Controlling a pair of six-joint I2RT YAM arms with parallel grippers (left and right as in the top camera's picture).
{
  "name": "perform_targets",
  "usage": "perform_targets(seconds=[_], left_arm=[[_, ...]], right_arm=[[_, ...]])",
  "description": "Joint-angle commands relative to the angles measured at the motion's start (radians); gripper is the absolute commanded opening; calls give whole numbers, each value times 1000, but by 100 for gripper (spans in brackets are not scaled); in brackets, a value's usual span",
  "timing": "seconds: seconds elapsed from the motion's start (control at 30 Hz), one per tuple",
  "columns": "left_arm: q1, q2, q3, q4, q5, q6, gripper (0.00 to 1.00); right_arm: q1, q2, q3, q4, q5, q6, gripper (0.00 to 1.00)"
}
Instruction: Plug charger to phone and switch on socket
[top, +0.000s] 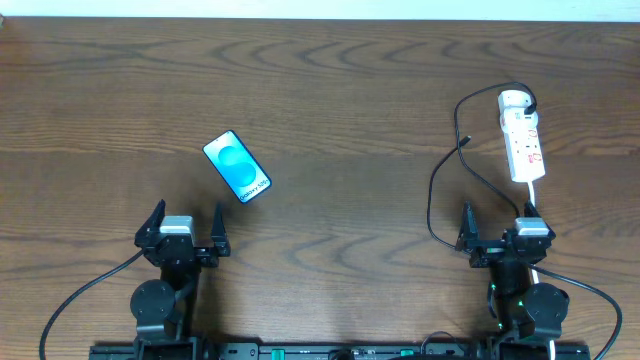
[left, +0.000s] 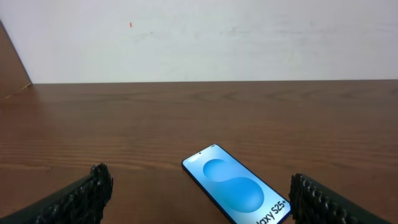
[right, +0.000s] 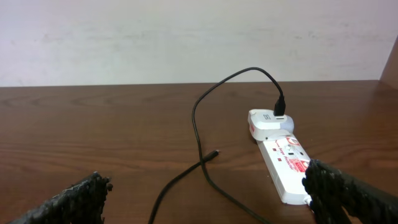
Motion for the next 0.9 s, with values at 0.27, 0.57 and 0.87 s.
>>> perform_targets(seconds=[0.27,0.57,0.87], left_arm=[[-5,-1,-16,98,78,-17,92],[-5,12,59,93,79,-179,92],[-5,232,325,-93,95,-178,92]], right_arm=[[7,-7,-1,-5,4,-11,99],[7,-7,-1,-5,4,-11,99],[7,-7,-1,-5,4,-11,99]])
